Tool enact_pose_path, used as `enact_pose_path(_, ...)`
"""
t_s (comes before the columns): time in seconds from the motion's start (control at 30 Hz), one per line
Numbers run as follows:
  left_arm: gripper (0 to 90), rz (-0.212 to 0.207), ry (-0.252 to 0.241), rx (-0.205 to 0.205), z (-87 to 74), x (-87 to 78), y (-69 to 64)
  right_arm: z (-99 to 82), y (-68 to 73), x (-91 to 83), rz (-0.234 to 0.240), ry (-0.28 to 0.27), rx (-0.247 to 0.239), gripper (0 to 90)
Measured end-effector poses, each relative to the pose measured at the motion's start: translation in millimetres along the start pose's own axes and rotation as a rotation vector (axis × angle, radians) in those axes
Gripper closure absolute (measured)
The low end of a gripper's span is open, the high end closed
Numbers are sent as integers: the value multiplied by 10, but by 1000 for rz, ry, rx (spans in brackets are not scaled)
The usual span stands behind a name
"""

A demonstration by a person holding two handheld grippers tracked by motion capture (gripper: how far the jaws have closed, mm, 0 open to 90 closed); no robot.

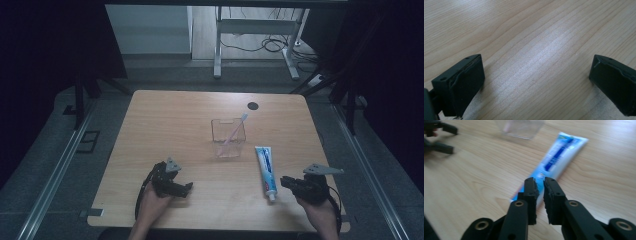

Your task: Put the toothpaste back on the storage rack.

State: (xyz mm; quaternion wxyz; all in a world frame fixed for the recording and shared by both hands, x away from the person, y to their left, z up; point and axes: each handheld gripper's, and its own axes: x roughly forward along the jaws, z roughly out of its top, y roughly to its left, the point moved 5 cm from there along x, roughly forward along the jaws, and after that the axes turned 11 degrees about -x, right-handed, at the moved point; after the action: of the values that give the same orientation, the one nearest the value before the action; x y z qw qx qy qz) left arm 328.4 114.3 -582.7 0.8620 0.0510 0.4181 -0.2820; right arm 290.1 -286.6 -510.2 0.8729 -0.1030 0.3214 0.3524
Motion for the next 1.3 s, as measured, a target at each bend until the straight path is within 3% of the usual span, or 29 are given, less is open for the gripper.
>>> enact_pose_path(0.07,2,0,0,0,0,0,0,50,84,82,32,15,-28,826)
enact_pose_path(0.3,2,0,0,0,0,0,0,46,214,292,86,47,-36,819)
enact_pose_path(0.57,2,0,0,0,0,0,-1,-8,267,483,105,77,-32,801)
enact_pose_path(1.3,2,0,0,0,0,0,-1,-161,16,391,27,132,-21,761)
